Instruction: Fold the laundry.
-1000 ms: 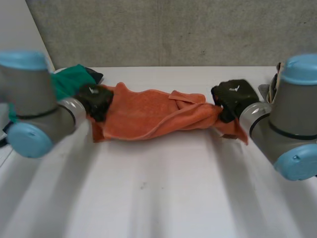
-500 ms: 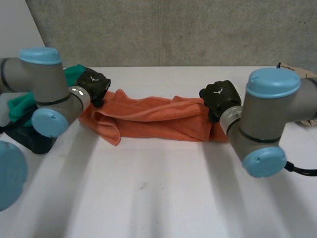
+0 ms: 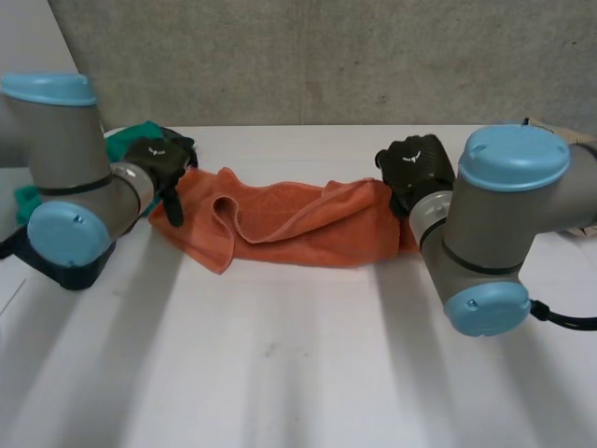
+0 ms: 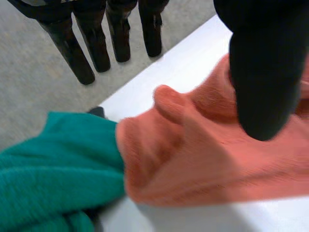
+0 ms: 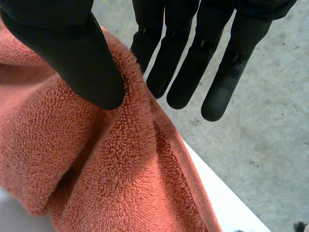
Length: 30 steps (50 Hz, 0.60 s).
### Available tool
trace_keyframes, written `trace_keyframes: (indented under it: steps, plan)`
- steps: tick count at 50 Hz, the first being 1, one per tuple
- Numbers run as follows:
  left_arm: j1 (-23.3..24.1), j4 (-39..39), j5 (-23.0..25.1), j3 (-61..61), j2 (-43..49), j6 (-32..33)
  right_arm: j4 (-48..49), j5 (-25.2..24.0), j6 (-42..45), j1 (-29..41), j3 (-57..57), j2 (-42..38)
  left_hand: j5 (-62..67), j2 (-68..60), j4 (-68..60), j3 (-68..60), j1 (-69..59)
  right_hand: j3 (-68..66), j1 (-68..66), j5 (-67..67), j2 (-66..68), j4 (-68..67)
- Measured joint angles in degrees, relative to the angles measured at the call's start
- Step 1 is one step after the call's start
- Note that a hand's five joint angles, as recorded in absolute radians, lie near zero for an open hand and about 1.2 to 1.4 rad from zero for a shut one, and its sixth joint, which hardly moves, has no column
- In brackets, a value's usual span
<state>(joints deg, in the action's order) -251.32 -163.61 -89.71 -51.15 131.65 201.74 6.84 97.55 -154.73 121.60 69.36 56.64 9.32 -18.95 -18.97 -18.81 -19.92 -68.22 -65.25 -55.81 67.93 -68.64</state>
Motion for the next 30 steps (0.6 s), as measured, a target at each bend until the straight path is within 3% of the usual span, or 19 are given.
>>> trace_keyframes:
  steps: [2,6,10,16,30]
  plan:
    - [0.33,-1.87,0.26,-7.14,-3.23,-1.22,-0.73,-0.4,-0.42,-0.21,0.01,1.35,11.44,-11.6,-11.71,-11.63,-12.17,0.0,0.0,0.0,0.0,0.0]
    - [0.56,-4.45,1.2,-14.1,-5.24,-1.56,-1.18,-0.77,-0.8,-0.59,-0.03,2.16,21.96,-22.72,-22.53,-22.52,-22.84,0.0,0.0,0.0,0.0,0.0]
    - [0.56,-6.72,3.4,-18.26,-5.19,-0.82,-1.3,-1.07,-0.95,-1.11,-0.12,2.24,23.14,-23.82,-23.74,-23.88,-23.37,0.0,0.0,0.0,0.0,0.0]
    - [0.29,-8.54,6.8,-17.06,-1.23,1.1,-1.42,-1.32,-0.8,-1.41,-0.03,1.74,13.35,-14.31,-13.93,-14.44,-13.3,0.0,0.0,0.0,0.0,0.0]
    - [0.45,-7.52,4.8,-4.1,9.11,5.76,-2.08,-1.89,-0.79,-2.14,1.04,1.79,18.51,-18.87,-18.89,-18.86,-18.33,0.0,0.0,0.0,0.0,-0.08]
